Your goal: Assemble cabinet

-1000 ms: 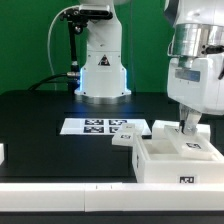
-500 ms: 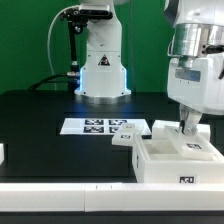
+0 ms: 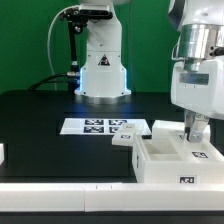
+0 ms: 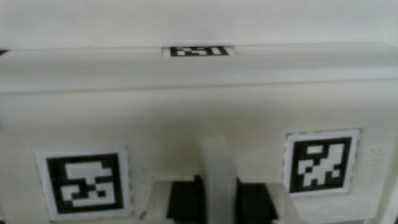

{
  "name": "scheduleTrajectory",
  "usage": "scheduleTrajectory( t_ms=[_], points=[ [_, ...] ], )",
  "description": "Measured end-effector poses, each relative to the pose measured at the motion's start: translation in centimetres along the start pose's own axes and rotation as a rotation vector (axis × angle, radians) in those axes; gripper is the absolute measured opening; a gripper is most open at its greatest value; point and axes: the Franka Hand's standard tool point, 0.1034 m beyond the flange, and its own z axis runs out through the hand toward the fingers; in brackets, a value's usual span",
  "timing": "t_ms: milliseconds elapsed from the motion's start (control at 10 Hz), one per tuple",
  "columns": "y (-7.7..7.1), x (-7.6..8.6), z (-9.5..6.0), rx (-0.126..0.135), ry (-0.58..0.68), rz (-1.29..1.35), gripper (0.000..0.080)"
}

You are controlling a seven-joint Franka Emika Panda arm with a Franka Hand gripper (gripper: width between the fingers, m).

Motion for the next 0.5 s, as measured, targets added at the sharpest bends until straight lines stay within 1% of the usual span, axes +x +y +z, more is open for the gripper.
scheduleTrajectory(
  t_ms=[500],
  points=[
    [0.03,0.03,0.10,-0.008,0.004,0.003,0.0064]
  ],
)
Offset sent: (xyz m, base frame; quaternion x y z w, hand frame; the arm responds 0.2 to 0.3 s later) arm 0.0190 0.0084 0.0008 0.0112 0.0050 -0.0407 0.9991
